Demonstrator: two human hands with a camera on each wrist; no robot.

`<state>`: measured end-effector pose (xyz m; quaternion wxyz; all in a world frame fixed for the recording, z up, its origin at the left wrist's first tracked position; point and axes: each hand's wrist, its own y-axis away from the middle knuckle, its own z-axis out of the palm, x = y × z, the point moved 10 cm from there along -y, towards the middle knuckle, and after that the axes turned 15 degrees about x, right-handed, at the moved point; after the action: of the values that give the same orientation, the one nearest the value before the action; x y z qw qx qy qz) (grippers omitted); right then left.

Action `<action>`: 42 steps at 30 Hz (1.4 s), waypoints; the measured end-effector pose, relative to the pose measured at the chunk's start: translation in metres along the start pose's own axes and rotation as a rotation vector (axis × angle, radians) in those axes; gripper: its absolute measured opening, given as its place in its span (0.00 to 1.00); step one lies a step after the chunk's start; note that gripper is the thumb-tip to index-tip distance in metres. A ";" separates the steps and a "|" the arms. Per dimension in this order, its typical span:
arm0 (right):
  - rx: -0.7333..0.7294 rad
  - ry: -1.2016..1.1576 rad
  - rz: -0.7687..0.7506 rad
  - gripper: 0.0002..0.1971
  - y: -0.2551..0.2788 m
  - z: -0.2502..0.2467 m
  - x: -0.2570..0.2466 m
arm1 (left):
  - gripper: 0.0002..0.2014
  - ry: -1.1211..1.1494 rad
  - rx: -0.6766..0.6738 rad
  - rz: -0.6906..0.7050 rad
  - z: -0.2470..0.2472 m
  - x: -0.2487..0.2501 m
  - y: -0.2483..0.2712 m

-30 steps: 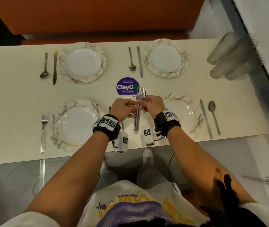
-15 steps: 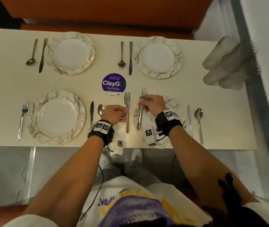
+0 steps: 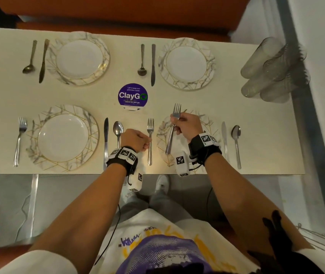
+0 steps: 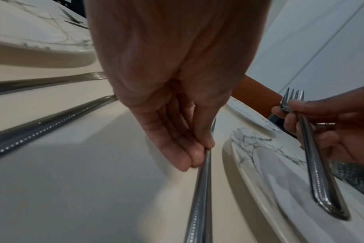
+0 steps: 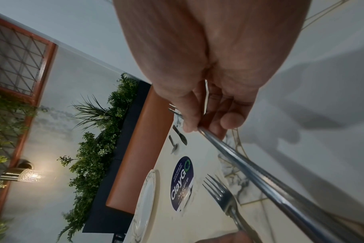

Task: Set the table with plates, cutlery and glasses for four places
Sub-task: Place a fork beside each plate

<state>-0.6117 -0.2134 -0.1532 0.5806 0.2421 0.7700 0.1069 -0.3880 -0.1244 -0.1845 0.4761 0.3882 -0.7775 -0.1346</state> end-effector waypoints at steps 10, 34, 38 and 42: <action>-0.001 0.031 -0.006 0.10 0.000 -0.001 0.003 | 0.04 0.085 0.006 -0.032 -0.003 -0.005 0.006; 0.054 -0.250 0.024 0.07 0.027 0.011 -0.071 | 0.09 0.241 -0.250 0.295 -0.046 0.102 0.027; 0.054 -0.292 0.012 0.07 0.040 0.013 -0.077 | 0.14 0.339 -0.216 0.281 -0.088 0.121 0.009; 0.034 -0.195 -0.100 0.05 0.054 0.021 -0.089 | 0.17 0.567 -0.198 0.218 -0.111 0.146 -0.006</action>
<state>-0.5602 -0.2135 -0.0608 0.6533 0.2223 0.7226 0.0407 -0.3276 -0.2175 -0.0385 0.7209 0.2761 -0.6341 -0.0444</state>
